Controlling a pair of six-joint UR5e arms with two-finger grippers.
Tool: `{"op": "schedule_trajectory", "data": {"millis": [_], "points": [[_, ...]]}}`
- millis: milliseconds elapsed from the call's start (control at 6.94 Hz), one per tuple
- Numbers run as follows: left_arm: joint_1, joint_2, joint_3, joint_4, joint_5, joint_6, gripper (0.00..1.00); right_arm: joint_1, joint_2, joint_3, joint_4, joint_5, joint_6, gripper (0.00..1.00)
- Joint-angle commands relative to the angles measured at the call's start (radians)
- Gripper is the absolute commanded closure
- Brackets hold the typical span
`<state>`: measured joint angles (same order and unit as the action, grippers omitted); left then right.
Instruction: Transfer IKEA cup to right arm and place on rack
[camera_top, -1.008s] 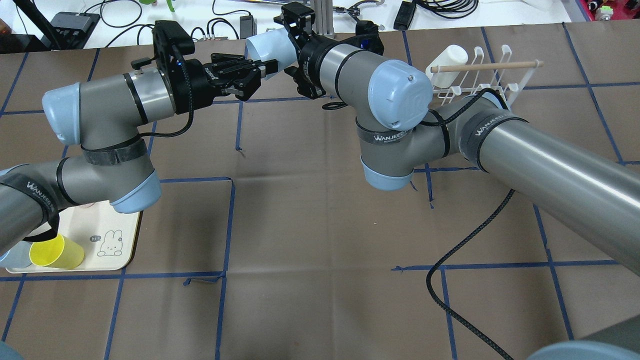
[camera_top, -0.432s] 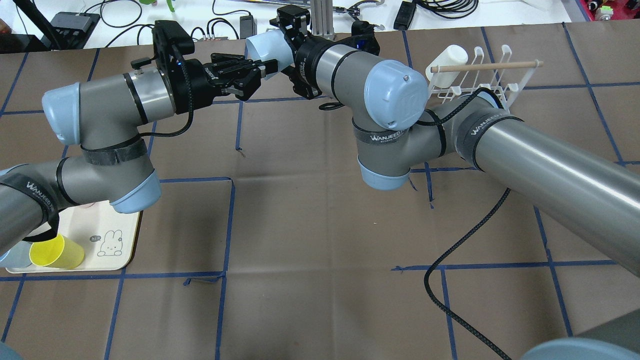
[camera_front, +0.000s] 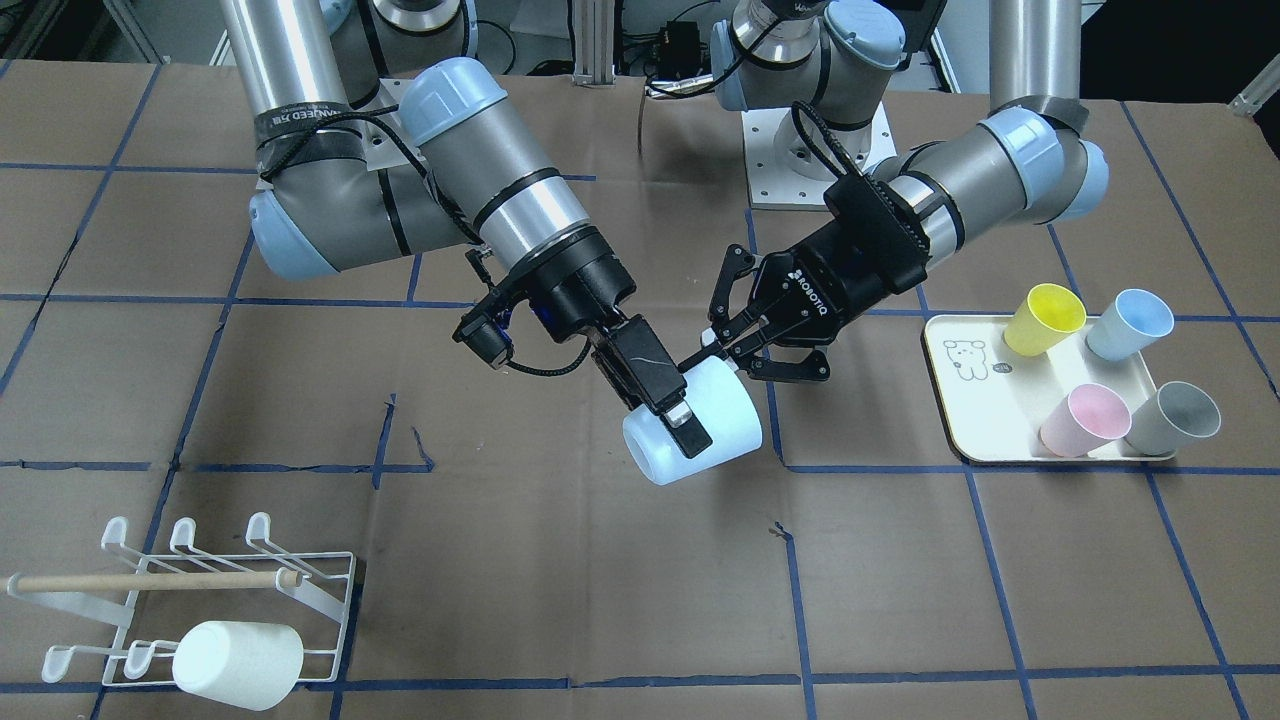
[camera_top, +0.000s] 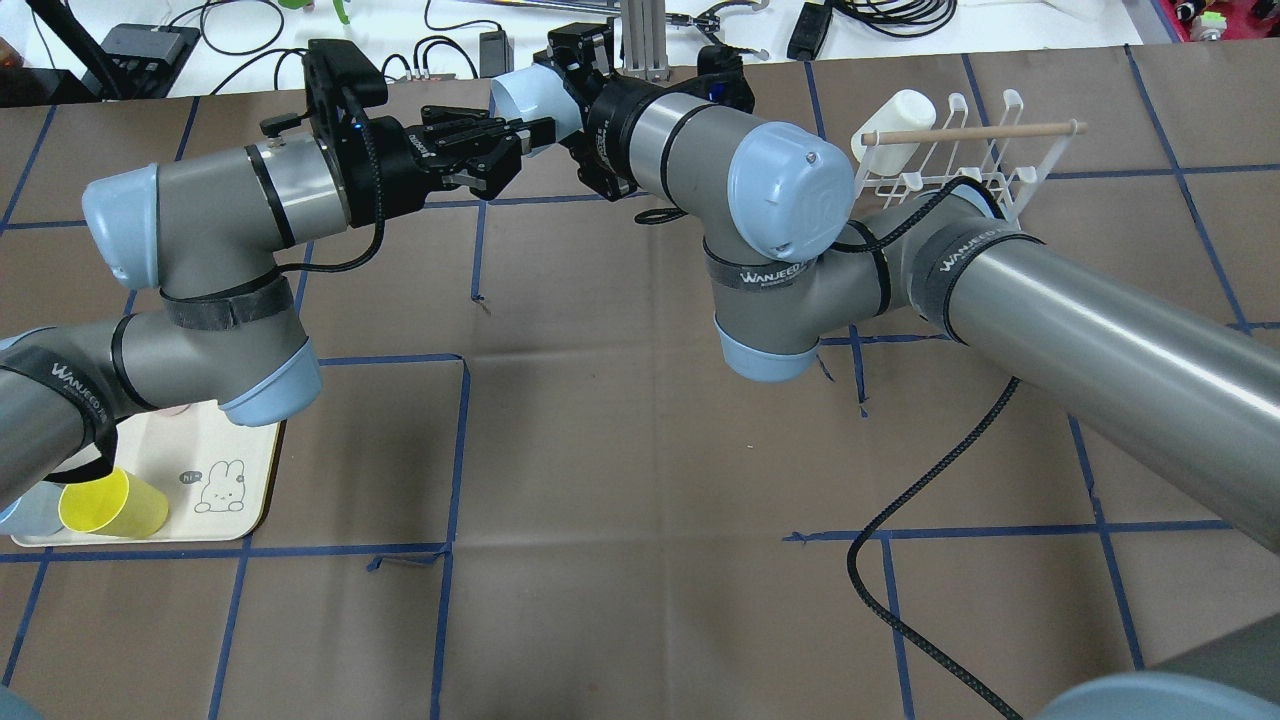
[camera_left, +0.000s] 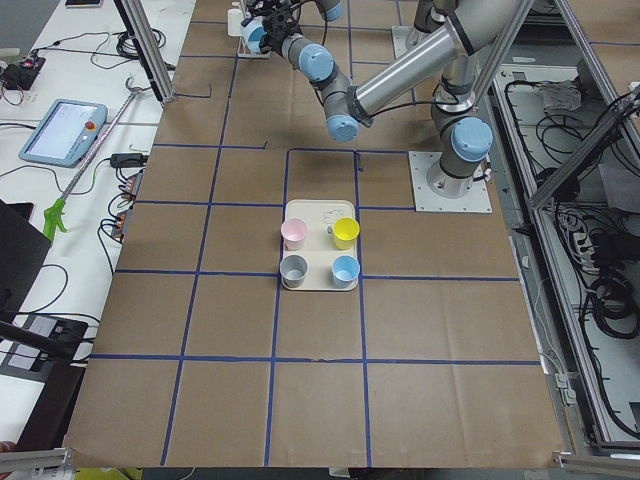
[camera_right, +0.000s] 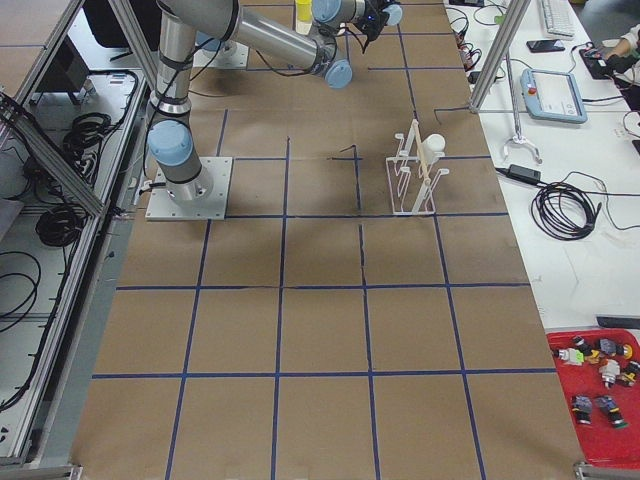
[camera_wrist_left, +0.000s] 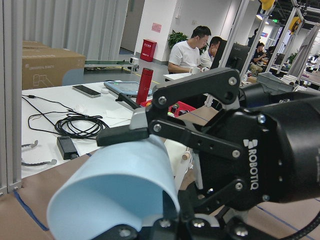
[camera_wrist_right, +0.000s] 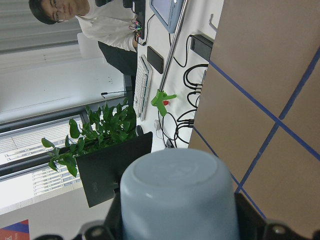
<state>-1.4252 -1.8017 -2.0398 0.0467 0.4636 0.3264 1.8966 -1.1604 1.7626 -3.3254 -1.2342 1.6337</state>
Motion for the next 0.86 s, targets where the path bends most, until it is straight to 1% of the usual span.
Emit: {"op": "schedule_trajectory", "data": {"millis": [0, 144, 288, 432, 576, 720], "points": [[0.0, -0.001, 0.006, -0.001, 0.003, -0.029, 0.65, 0.001, -0.001, 0.0, 0.0, -0.001, 0.0, 0.42], [0.0, -0.001, 0.007, -0.001, 0.003, -0.03, 0.46, 0.001, 0.001, 0.002, 0.0, -0.001, 0.0, 0.42], [0.0, -0.002, 0.007, 0.001, 0.003, -0.042, 0.3, 0.001, 0.001, 0.0, 0.0, 0.001, 0.0, 0.42], [0.003, -0.001, 0.009, 0.002, 0.001, -0.053, 0.11, 0.001, -0.001, 0.002, 0.0, 0.001, 0.0, 0.42], [0.015, 0.013, 0.007, 0.004, 0.001, -0.053, 0.02, 0.001, -0.001, 0.0, 0.0, 0.001, 0.0, 0.42], [0.06, 0.019, -0.002, 0.028, 0.001, -0.05, 0.01, -0.001, 0.001, -0.005, 0.0, 0.001, -0.002, 0.42]]}}
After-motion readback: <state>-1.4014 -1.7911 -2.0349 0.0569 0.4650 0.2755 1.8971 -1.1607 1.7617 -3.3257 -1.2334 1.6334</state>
